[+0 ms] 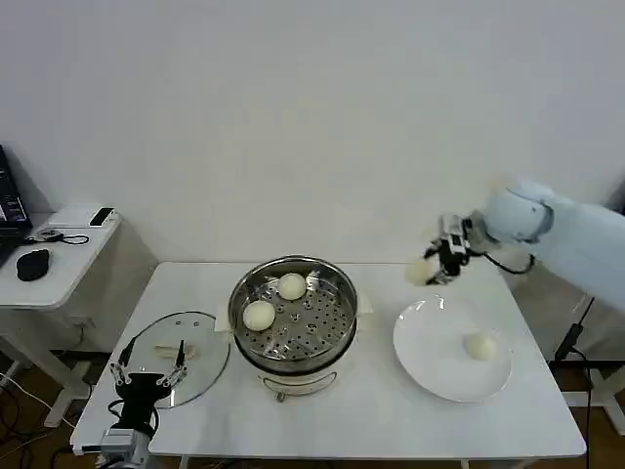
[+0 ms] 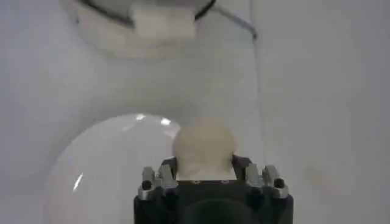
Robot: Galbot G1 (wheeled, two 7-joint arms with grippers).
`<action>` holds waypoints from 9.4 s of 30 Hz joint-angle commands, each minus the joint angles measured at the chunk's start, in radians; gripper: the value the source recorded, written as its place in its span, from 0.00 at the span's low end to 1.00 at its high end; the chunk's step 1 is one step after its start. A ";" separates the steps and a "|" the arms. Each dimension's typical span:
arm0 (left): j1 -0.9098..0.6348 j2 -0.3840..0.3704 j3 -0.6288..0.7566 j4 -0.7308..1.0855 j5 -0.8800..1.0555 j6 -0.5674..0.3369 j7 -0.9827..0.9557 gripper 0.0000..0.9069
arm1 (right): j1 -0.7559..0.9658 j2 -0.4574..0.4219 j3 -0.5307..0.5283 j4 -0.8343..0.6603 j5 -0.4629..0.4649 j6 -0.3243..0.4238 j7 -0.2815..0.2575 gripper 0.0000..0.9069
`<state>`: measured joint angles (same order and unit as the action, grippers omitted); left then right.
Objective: Take steamed baozi put them in steamer then cover it.
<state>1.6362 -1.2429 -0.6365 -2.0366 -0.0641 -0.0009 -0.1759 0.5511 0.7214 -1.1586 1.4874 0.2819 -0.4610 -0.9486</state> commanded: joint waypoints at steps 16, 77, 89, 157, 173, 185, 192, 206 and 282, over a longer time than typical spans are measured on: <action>0.011 -0.003 -0.046 0.009 -0.005 0.000 0.007 1.00 | -0.005 0.536 -0.104 -0.109 -0.115 0.275 -0.129 0.69; -0.013 0.017 -0.014 0.033 -0.005 -0.015 0.009 1.00 | 0.062 0.011 -0.057 0.034 -0.044 0.275 -0.088 1.00; -0.027 0.025 0.029 0.027 0.005 -0.012 0.010 1.00 | -0.118 -0.368 -0.097 0.151 -0.211 0.281 -0.088 1.00; -0.001 0.037 -0.012 0.028 0.006 -0.013 0.011 1.00 | -0.671 -0.077 0.420 -0.400 -0.442 0.274 -0.051 0.80; -0.004 0.026 0.002 0.023 0.014 -0.012 0.011 1.00 | -0.385 -0.225 0.275 -0.116 -0.262 0.195 -0.088 0.80; -0.014 0.023 0.014 0.023 0.021 -0.012 0.011 1.00 | 0.041 -0.113 -0.040 0.039 -0.032 0.075 -0.052 0.80; -0.015 0.026 0.013 0.025 0.019 -0.013 0.011 1.00 | 0.133 0.100 -0.113 0.027 0.148 -0.058 0.040 0.80; -0.018 0.022 -0.004 0.031 0.014 -0.015 0.012 1.00 | 0.074 0.380 -0.124 -0.025 0.399 -0.217 0.240 0.81; -0.005 0.003 0.012 0.047 0.055 -0.033 0.009 1.00 | -1.940 0.219 1.827 0.549 -0.097 0.390 0.763 1.00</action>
<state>1.6293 -1.2400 -0.6261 -1.9916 -0.0149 -0.0320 -0.1664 -0.4548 0.7036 -0.1917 1.9078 0.4241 -0.3920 -0.3249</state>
